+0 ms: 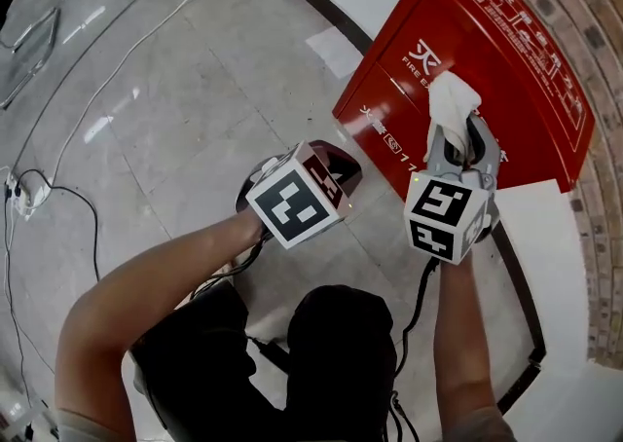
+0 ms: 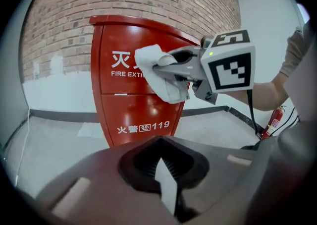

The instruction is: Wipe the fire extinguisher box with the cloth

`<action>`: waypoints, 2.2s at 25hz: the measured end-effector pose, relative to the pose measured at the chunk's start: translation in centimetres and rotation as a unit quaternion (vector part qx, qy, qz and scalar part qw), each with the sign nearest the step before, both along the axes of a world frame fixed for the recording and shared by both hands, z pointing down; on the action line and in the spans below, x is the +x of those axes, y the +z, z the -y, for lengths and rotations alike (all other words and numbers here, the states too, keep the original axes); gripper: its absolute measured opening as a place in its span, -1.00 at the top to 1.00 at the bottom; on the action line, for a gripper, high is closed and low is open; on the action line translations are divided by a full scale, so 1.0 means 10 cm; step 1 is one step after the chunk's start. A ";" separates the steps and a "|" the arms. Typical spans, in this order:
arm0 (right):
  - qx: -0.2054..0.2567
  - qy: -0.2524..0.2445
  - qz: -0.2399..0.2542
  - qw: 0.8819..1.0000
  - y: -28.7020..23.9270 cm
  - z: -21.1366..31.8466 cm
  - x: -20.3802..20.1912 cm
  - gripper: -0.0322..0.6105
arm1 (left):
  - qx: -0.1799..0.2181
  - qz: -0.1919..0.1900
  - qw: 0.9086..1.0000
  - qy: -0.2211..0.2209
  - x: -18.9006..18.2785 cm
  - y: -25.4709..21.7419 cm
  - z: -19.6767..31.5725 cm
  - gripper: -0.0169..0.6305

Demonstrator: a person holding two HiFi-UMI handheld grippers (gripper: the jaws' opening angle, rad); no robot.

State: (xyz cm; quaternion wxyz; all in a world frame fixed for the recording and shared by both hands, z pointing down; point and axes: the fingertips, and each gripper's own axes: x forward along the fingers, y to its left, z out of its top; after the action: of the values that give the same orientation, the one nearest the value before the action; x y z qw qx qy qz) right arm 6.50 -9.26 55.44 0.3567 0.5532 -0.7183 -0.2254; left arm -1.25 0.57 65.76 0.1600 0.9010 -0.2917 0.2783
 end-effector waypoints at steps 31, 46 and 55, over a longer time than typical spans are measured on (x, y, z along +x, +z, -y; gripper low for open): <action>-0.223 0.010 -0.117 0.968 3.03 0.03 -0.28 0.52 | -0.106 0.017 0.993 -0.056 -0.89 1.19 -0.15 0.95; -0.007 -0.060 -0.053 0.997 -0.04 0.28 -0.79 0.52 | 0.012 -0.006 0.997 -0.076 -0.73 -0.01 0.36 0.95; 0.062 -0.019 -0.081 0.995 -0.72 0.64 -1.08 0.52 | 0.023 -0.014 0.998 -0.063 -0.80 -0.17 0.38 0.95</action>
State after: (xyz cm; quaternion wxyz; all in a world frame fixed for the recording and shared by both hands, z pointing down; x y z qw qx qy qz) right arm -4.25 -15.62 48.21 0.3743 0.5402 -0.6824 -0.3201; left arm -9.30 -3.22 64.07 0.1602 0.8881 -0.3522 0.2481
